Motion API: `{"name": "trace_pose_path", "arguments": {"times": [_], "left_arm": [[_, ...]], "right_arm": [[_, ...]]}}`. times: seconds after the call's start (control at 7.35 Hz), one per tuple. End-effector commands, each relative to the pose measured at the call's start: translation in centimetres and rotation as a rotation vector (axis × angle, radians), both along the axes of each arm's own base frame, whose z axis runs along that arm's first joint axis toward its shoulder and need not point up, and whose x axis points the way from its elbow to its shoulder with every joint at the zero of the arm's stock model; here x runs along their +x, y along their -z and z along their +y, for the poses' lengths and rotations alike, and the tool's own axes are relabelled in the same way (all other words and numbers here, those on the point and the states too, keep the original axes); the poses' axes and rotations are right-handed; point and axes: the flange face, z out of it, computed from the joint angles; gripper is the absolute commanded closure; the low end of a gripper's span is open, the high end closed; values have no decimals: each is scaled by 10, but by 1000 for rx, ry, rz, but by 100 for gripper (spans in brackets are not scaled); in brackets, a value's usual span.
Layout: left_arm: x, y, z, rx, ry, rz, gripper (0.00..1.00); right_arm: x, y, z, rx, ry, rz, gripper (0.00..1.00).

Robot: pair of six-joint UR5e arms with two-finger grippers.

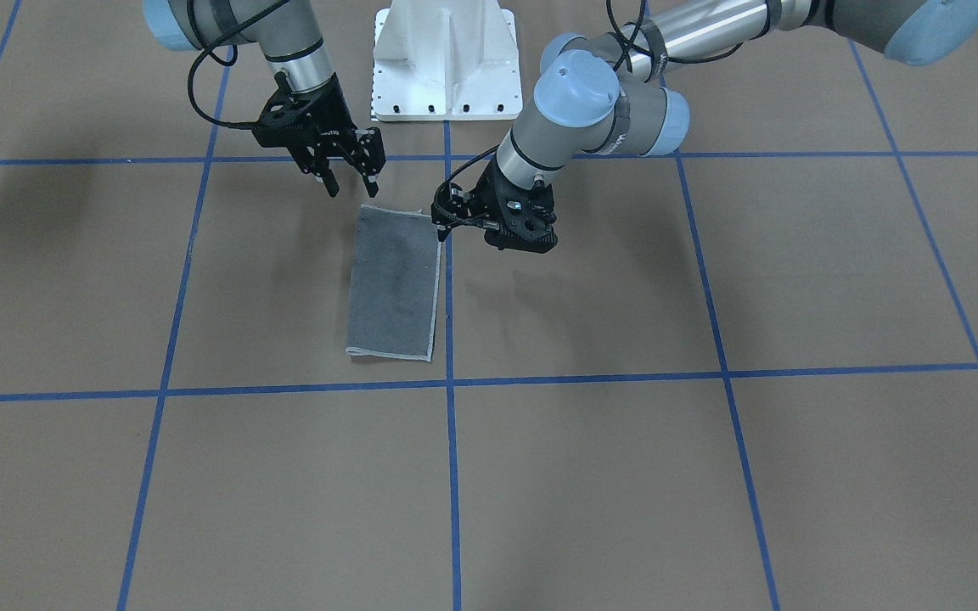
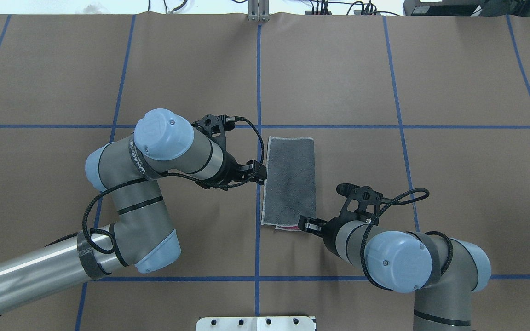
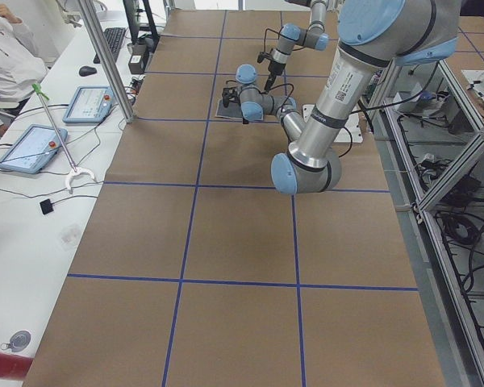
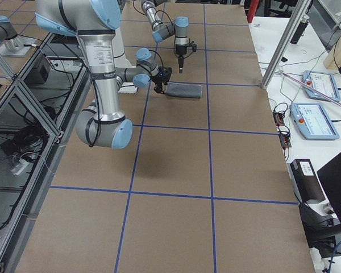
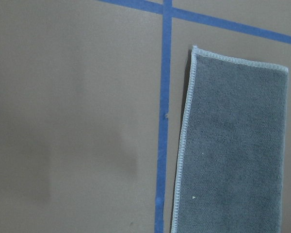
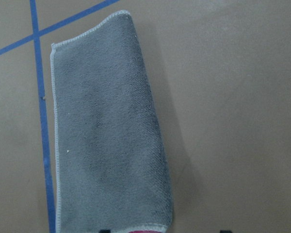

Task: Fold towel twice with both arms
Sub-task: 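Lower the right gripper onto the strip's end nearest the robot and pinch it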

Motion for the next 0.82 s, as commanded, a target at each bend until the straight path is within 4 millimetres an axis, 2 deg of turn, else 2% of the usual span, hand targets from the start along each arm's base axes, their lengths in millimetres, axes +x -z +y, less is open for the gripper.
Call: {"name": "trace_pose_path", "arguments": {"times": [0.0,0.27,0.41,0.68], "left_arm": [[0,0,0,0,0,0,0],[0,0,0,0,0,0,0],[0,-2,0,-1,0,-2,0],[0,-2,0,-1,0,-2,0]], "right_arm": [[-17,-14,1,28,9,48,30],[-21,-13,7,28,20,45,34],[-24,-2,6,30,21,33,39],[-27,3,8,31,24,24,42]]}}
